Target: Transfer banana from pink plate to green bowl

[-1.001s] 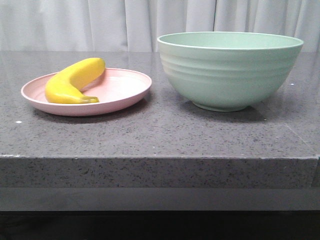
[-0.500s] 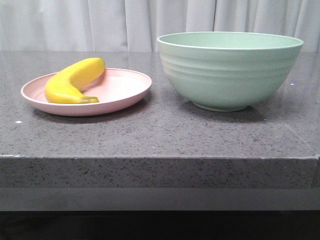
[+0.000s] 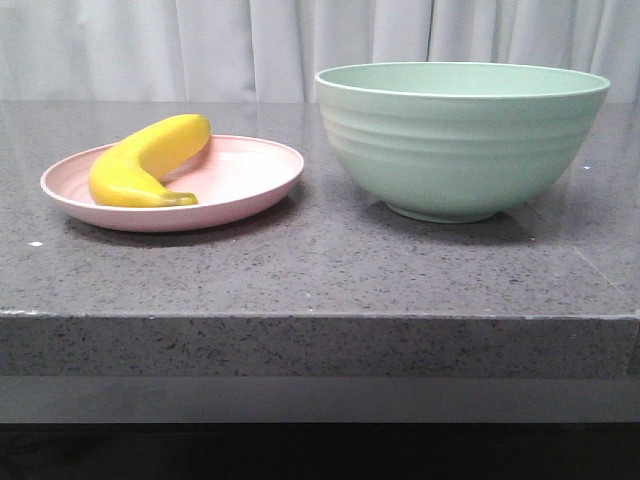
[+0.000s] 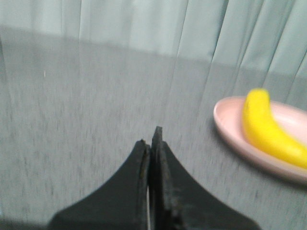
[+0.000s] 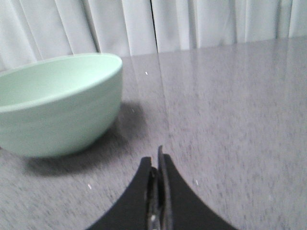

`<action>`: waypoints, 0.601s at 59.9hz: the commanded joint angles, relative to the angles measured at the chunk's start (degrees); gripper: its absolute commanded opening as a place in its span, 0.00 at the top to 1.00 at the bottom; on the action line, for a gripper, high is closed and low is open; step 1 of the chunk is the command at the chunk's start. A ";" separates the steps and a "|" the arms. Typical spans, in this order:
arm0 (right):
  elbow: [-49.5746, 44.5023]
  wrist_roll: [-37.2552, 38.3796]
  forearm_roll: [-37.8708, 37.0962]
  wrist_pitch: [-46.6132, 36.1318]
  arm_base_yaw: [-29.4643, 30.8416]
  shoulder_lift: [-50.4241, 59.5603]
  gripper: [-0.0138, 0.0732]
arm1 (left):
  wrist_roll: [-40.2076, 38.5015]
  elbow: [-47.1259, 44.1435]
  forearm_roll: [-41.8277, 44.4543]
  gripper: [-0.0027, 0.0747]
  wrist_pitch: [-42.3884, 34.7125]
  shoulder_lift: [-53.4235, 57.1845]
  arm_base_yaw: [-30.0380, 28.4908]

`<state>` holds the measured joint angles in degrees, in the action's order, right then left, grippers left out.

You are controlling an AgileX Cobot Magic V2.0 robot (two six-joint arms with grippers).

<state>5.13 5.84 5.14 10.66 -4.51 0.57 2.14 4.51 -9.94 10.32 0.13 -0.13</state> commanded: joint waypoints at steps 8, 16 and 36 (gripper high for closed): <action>17.92 -0.30 -0.21 3.01 0.38 -8.83 0.97 | -0.05 15.14 0.33 0.99 -2.76 -9.33 0.05; 24.41 -1.45 -0.21 4.21 0.38 -17.87 0.97 | -0.05 20.43 0.33 0.99 -2.24 -17.64 0.05; 25.74 -1.92 -0.21 4.36 0.38 -22.34 0.90 | -0.05 22.07 0.33 0.81 -3.78 -21.93 0.05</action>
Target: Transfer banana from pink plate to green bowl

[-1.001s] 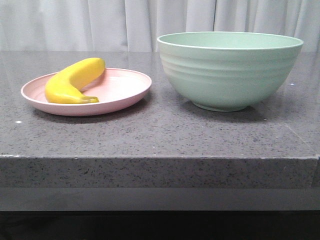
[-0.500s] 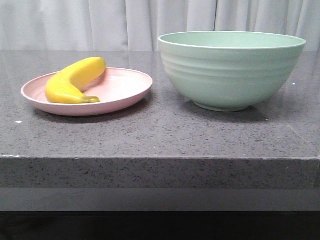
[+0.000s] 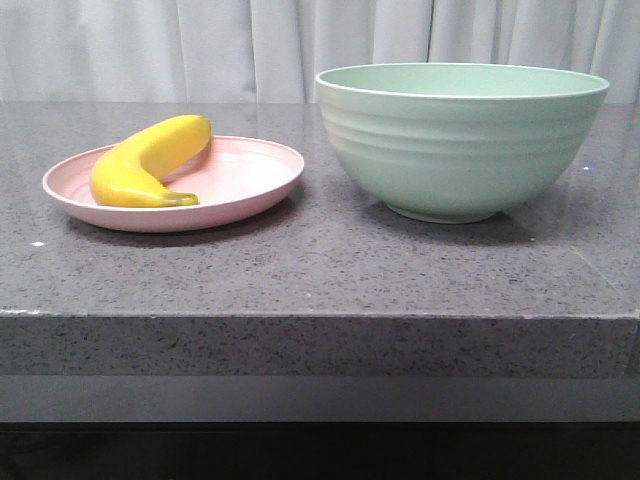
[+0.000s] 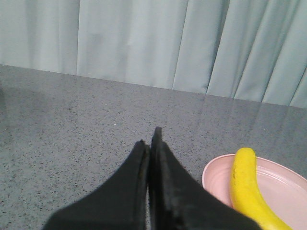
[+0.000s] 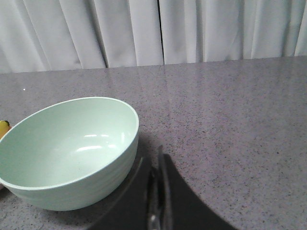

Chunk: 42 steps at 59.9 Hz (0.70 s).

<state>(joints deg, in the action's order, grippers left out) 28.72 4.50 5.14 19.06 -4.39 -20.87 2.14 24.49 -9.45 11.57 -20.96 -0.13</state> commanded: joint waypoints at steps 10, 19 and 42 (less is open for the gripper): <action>2.15 -0.58 -0.21 -3.99 0.27 -0.89 0.46 | -0.05 2.09 -0.15 0.28 -5.03 -0.84 0.05; 2.15 -0.58 -0.21 -4.04 0.27 -0.89 0.19 | -0.05 2.09 -0.83 0.19 -4.83 -0.84 0.05; 2.15 -0.58 -0.21 -4.04 0.27 -0.89 0.19 | 3.20 11.43 -1.72 0.19 10.45 -12.02 0.43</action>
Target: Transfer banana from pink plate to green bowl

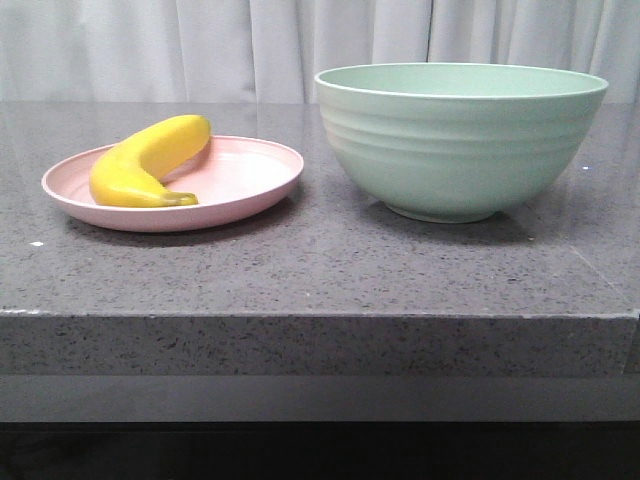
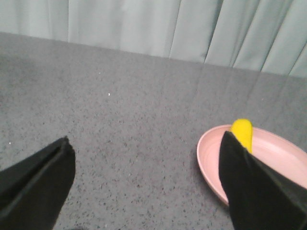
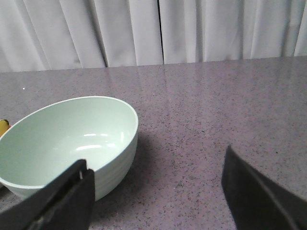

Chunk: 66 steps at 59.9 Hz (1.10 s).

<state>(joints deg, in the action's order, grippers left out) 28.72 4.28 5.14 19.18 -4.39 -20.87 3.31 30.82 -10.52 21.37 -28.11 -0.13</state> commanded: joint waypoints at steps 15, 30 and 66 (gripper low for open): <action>2.15 -0.36 -0.21 -4.16 0.27 -0.89 0.19 | 3.79 15.08 -0.65 0.19 7.47 -19.30 6.35; 2.15 -0.36 -0.21 -4.16 0.27 -0.89 0.19 | 2.46 25.30 -0.73 0.19 12.98 -37.45 16.45; 2.15 -0.36 -0.21 -3.69 0.27 -0.89 0.19 | 1.26 38.53 -1.17 0.19 15.84 -60.31 20.58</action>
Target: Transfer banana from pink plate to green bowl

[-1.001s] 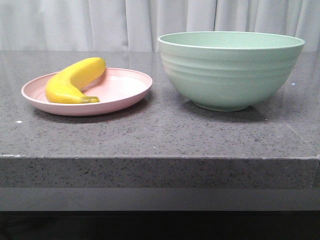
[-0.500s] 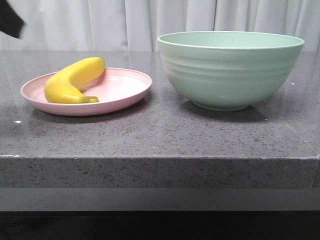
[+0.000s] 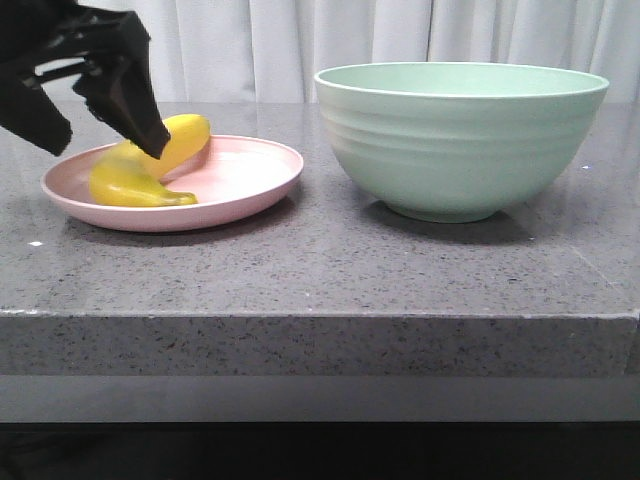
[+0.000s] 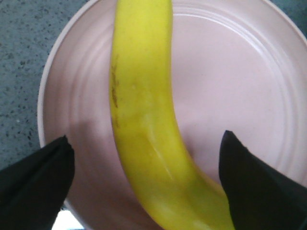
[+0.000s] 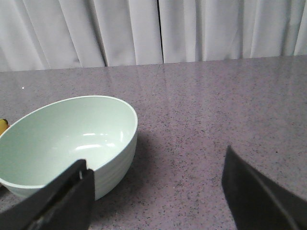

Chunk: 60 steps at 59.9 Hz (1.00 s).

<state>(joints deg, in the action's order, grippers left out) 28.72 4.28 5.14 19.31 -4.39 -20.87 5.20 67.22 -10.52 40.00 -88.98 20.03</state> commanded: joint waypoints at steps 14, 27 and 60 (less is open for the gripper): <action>2.15 -0.36 -0.21 -3.81 0.27 -0.89 0.19 | -0.63 2.44 -1.17 0.19 -5.87 -2.25 0.42; 2.15 -0.36 -0.21 -3.81 0.27 -0.89 0.19 | -0.63 2.44 -1.17 0.28 -6.62 -3.46 0.42; 2.15 -0.36 -0.21 -3.28 0.27 -0.89 0.19 | -0.63 2.44 -2.99 0.70 -15.31 -3.56 0.42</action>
<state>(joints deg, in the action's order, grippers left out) 28.72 4.28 5.14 20.02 -4.39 -20.87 5.09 67.93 -11.52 30.78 -94.73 20.03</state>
